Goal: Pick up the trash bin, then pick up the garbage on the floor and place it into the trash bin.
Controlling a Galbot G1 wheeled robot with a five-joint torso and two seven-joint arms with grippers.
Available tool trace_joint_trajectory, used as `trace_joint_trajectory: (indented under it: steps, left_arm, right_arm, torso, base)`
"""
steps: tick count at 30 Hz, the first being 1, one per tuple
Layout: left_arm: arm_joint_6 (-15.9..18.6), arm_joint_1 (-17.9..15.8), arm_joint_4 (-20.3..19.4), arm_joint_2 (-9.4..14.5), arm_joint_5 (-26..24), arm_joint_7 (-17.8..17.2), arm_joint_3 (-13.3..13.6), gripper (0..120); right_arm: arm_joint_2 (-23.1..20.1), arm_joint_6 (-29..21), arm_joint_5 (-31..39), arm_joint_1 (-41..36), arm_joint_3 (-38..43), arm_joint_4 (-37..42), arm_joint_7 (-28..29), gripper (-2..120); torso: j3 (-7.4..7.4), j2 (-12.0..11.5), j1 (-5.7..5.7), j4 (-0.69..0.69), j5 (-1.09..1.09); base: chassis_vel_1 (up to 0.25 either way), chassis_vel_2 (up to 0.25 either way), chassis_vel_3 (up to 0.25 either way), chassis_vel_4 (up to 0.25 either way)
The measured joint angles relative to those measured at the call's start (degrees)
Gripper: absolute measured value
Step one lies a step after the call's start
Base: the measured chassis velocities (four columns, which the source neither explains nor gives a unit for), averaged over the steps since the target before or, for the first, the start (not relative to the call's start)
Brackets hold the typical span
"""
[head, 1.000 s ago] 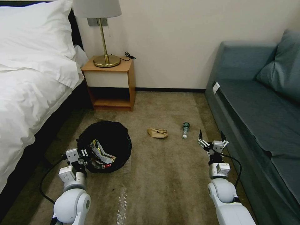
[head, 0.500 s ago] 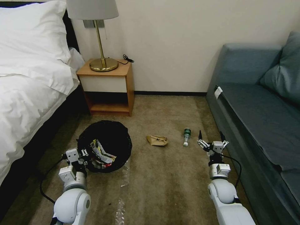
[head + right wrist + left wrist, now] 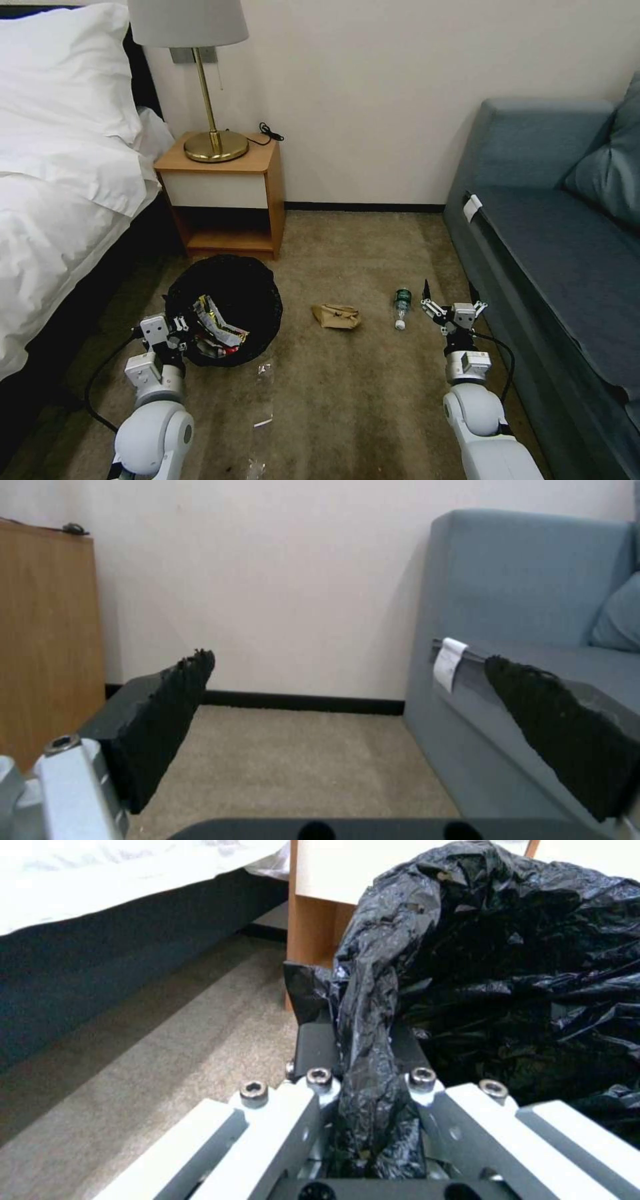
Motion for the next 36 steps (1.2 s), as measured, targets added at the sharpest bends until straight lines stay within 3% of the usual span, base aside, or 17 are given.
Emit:
trace_joint_trajectory:
  steps: [17,28,33,36]
  left_arm:
    - [0.1,0.2,-0.3,0.3,0.0,-0.1,0.0,4]
    - [0.2,0.5,-0.6,0.3,0.3,-0.1,0.1,4]
    - [0.2,0.6,-0.6,0.1,0.7,-0.1,0.3,4]
    - [0.2,1.1,-0.1,-0.3,1.4,-0.1,0.6,4]
  right_arm:
    - [0.0,1.2,-0.3,0.8,-0.4,-1.1,-0.5,100]
    - [-1.5,3.6,-0.8,3.4,-3.4,-2.9,-0.8,100]
    - [-3.0,2.1,-0.3,6.3,-6.9,-4.0,0.2,100]
    - [-4.1,-2.8,5.0,11.4,-13.2,-7.4,1.3,100]
  torso:
    - [0.0,0.0,0.0,0.0,0.0]
    - [0.0,0.0,0.0,-0.01,0.0]
    - [0.0,0.0,0.0,0.0,-0.01]
    - [0.0,0.0,0.0,0.01,-0.01]
  base:
    - [-0.119,0.113,0.122,-0.118]
    - [-0.017,0.026,0.023,-0.024]
    - [0.0,0.0,0.0,0.0]
    - [0.0,0.0,0.0,0.0]
